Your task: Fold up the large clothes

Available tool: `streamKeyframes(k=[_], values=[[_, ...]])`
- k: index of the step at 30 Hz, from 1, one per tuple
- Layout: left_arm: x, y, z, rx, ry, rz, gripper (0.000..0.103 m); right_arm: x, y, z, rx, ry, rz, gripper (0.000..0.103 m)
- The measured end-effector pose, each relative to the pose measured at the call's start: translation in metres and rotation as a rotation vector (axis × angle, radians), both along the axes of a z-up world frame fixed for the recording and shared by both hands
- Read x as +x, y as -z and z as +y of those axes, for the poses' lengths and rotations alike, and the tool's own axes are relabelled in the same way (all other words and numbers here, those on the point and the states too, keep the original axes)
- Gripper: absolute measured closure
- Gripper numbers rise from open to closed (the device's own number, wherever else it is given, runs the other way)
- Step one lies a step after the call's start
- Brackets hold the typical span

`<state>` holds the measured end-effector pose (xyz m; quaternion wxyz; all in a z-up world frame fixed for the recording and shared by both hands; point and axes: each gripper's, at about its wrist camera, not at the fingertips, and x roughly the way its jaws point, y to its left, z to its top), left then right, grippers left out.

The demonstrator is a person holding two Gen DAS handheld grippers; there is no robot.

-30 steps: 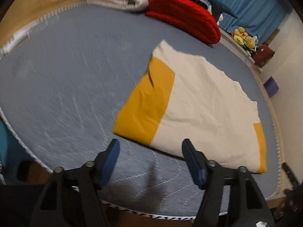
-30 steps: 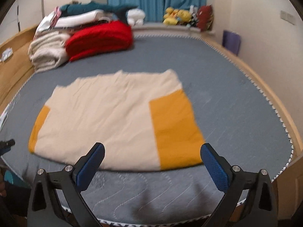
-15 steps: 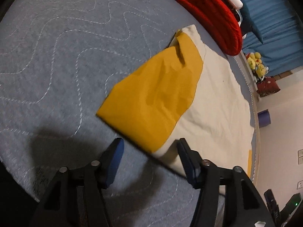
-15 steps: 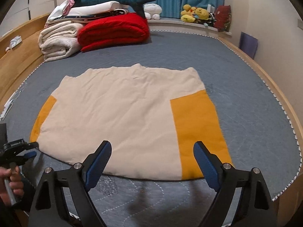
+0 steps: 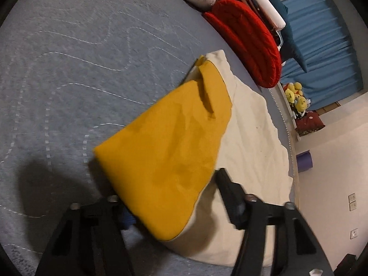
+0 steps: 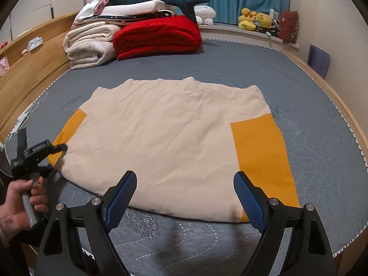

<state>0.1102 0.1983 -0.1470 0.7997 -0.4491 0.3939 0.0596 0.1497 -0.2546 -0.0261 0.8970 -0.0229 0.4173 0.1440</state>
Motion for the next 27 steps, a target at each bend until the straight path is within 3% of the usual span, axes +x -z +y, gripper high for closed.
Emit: streamKeyframes(k=[2, 5, 8, 12, 17, 19, 23, 27], values=[[0.006, -0.002, 0.000, -0.022, 0.019, -0.014, 0.079, 0.000, 0.000, 0.005, -0.001, -0.011, -0.003, 0.018], [0.009, -0.010, -0.001, -0.012, 0.038, -0.011, 0.085, 0.001, 0.002, 0.014, 0.007, -0.029, 0.009, 0.020], [0.008, -0.030, -0.001, 0.017, 0.053, -0.032, 0.088, 0.001, 0.005, 0.026, 0.011, -0.056, 0.021, 0.028], [0.001, -0.066, -0.002, 0.056, 0.084, -0.065, 0.088, 0.001, 0.007, 0.048, 0.021, -0.110, 0.036, 0.048], [-0.022, -0.093, 0.019, 0.111, 0.095, 0.003, 0.089, -0.001, 0.009, 0.082, 0.092, -0.216, 0.076, 0.071], [-0.038, -0.107, 0.033, 0.163, 0.095, 0.028, 0.089, -0.004, 0.009, 0.099, 0.115, -0.262, 0.086, 0.074], [-0.069, -0.140, 0.042, 0.347, 0.158, 0.053, 0.089, -0.009, 0.014, 0.131, 0.180, -0.376, 0.148, 0.075], [-0.093, -0.154, 0.033, 0.458, 0.193, 0.053, 0.088, -0.025, 0.025, 0.173, 0.139, -0.506, 0.162, 0.076]])
